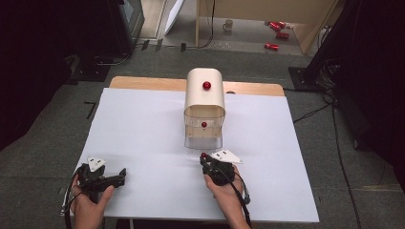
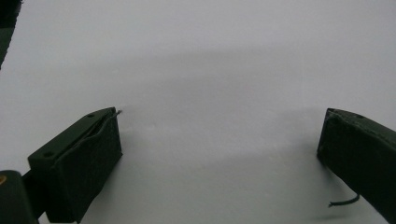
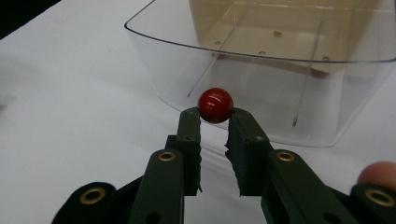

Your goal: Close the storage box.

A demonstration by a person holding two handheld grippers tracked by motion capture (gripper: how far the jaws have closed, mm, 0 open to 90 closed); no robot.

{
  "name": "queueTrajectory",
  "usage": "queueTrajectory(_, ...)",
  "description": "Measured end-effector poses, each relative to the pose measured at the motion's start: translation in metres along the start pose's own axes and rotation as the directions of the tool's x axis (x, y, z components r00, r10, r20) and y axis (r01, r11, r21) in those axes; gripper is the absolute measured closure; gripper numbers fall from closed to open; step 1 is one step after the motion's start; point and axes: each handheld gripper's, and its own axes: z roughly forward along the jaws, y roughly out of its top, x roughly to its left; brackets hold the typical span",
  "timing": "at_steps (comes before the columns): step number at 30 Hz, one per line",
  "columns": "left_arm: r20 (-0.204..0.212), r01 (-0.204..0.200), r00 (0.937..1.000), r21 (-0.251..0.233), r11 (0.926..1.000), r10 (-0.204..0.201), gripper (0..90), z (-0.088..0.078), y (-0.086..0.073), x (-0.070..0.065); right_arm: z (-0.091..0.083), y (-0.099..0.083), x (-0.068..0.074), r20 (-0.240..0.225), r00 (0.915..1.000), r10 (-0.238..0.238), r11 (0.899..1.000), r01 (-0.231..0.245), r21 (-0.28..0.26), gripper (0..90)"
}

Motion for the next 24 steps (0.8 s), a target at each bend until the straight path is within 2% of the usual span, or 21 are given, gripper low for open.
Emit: queueTrajectory(24,0.0,0.001,1.0,0.0,1.0,-0.001,0.0,0.0,0.0,0.0,0.026,0.021,-0.012,0.029,0.9995,-0.007,1.0,0.007,-0.001,75.8)
